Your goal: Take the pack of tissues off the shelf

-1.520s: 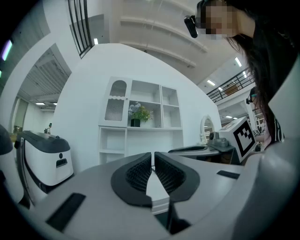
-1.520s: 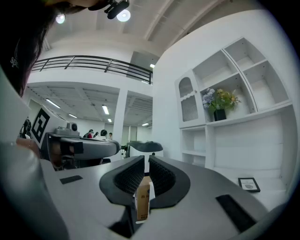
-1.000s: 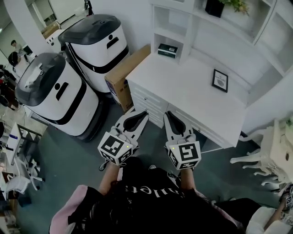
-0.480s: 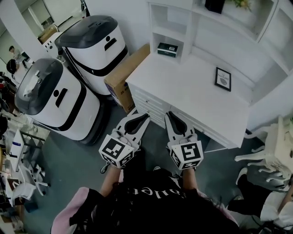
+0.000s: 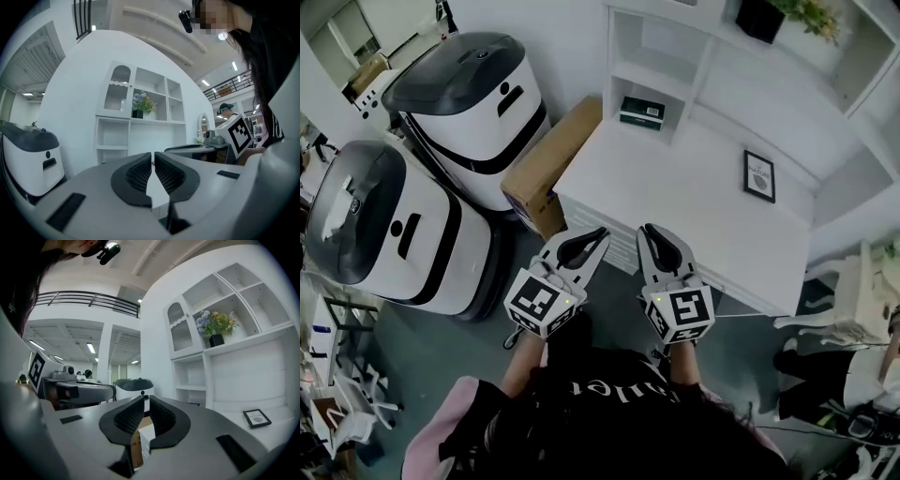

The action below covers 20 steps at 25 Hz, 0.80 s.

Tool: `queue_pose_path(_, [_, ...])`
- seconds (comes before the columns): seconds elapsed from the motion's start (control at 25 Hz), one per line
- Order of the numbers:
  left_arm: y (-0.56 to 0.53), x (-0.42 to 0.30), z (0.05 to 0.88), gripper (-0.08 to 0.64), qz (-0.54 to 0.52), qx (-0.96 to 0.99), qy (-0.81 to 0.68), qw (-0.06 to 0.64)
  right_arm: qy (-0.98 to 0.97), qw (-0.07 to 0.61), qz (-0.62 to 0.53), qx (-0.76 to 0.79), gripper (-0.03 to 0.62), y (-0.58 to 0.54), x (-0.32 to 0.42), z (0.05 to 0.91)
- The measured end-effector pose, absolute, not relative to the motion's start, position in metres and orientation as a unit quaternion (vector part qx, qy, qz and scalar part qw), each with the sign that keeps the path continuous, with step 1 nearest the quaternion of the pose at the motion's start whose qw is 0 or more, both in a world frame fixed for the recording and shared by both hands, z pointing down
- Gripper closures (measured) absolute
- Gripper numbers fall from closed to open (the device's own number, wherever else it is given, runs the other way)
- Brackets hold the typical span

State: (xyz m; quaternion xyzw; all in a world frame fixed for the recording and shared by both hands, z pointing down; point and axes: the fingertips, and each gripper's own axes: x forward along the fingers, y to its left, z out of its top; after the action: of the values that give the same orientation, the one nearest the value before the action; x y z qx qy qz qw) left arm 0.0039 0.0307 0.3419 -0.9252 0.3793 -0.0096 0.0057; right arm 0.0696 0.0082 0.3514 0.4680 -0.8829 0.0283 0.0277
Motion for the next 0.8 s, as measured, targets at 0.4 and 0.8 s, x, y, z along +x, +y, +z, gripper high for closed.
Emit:
queue_pose_path(0.4, [-0.071, -0.073, 0.333, 0.529, 0.008, -0.942, 0.335, 0.001, -0.861, 0.046, 0.032, 0.505, 0.526, -0.092, -0.006, 0.348])
queue_pose_path(0.8, [-0.111, -0.108, 0.348, 0.529, 0.002, -0.950, 0.313, -0.014, -0.848, 0.061, 0.035, 0.526, 0.526, -0.128, -0.036, 0.361])
